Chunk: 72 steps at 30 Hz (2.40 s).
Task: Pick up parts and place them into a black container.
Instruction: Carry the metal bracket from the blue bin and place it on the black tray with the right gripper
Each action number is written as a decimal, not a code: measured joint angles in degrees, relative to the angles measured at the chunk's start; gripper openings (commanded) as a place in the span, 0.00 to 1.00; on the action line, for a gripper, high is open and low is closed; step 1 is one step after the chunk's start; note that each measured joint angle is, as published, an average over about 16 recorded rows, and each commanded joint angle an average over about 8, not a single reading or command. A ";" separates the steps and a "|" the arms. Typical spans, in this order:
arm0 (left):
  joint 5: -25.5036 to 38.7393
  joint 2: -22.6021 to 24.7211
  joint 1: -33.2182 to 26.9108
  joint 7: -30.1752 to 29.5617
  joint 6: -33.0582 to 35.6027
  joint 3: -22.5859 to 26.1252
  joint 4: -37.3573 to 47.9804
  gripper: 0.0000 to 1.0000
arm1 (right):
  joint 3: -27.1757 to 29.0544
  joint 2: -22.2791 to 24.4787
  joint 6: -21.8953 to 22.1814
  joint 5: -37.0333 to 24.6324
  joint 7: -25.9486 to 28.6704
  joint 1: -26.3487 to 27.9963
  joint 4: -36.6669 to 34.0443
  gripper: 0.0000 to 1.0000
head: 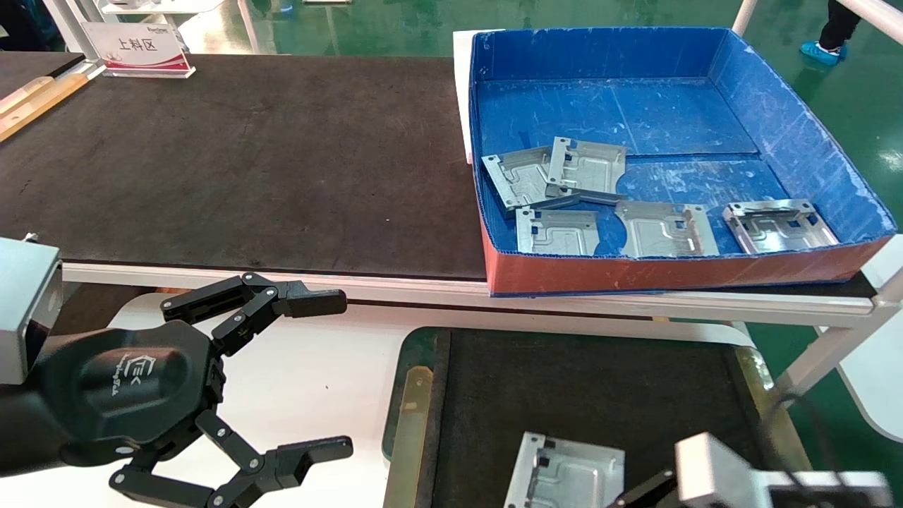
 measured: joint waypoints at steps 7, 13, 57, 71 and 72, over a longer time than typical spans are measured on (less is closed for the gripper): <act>0.00 0.00 0.00 0.00 0.00 0.00 0.00 1.00 | -2.15 -6.93 -0.87 -5.79 -6.73 3.17 -7.53 0.00; 0.00 0.00 0.00 0.00 0.00 0.00 0.00 1.00 | -3.51 -12.49 -2.50 -9.41 -13.21 6.86 -15.32 0.00; -0.01 0.00 0.00 0.01 0.00 0.01 0.00 1.00 | -7.29 -34.19 -4.98 -18.87 -43.38 24.05 -55.91 0.00; -0.01 0.00 0.00 0.01 0.00 0.01 0.00 1.00 | -7.40 -37.58 -3.78 -19.23 -47.34 26.58 -62.59 0.00; -0.01 0.00 0.00 0.01 0.00 0.01 0.00 1.00 | -7.40 -37.74 -3.66 -19.24 -47.54 26.73 -62.97 0.00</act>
